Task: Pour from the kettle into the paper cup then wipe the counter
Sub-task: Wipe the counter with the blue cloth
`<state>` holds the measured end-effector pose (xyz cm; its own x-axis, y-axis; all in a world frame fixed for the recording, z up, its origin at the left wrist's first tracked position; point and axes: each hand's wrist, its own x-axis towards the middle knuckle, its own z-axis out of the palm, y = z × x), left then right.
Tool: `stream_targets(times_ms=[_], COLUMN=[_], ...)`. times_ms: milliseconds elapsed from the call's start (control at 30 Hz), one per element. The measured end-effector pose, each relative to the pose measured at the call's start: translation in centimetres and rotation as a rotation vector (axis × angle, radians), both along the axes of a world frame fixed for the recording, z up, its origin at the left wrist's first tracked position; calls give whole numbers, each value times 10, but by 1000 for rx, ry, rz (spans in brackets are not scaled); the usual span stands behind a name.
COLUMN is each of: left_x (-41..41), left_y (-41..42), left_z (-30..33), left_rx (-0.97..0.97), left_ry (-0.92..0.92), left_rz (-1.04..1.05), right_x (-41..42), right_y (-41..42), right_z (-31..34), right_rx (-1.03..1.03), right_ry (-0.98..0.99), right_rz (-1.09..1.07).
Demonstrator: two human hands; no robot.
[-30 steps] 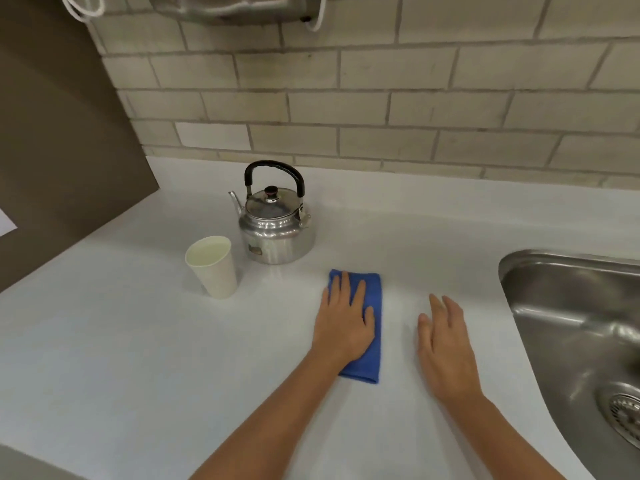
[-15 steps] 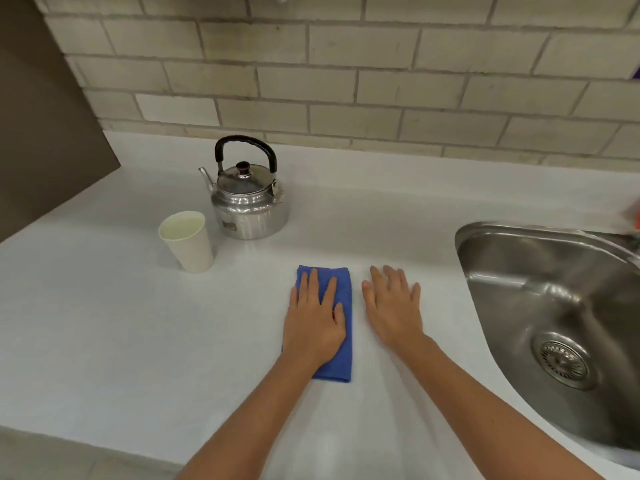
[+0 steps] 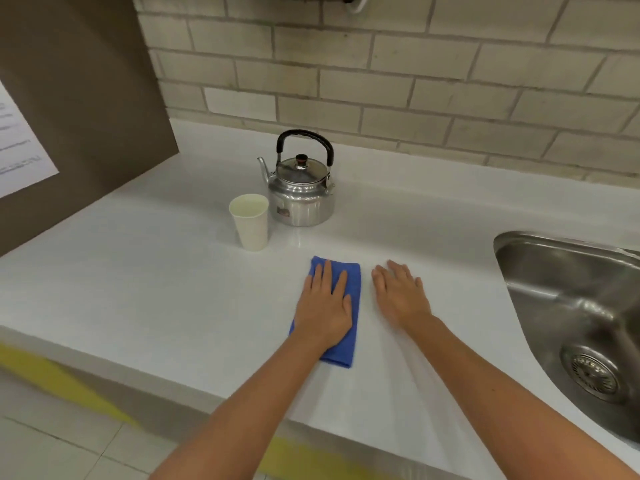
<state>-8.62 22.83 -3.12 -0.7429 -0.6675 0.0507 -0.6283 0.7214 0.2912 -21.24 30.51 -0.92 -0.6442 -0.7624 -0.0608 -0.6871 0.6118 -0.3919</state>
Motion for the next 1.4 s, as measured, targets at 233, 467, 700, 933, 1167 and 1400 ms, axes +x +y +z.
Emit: stream_targets(times_ms=[233,467,700,933,1167,1400], left_x=[166,164,142,194,92,69], left_y=[-107,-245,-212,-340,-387,-340], left_z=[-4,11,-9,2,1,-3], left_rx=[12,38,-56,18,-46,-136], left_ry=[108,-18,21,-11,-75,-42], left_rz=[306,512,289,325,80,-59], right_x=[40,42,53,52,51,51], right_y=[-57,-89,-109,-135,-144,-140], right_z=[0,-8,-13,-11,-20,-15], right_rx=[-20,-32,-45,-29,40,34], right_ry=[54,82,162,191,258,248], right_rz=[6,-78,-221,-339,-397,-372])
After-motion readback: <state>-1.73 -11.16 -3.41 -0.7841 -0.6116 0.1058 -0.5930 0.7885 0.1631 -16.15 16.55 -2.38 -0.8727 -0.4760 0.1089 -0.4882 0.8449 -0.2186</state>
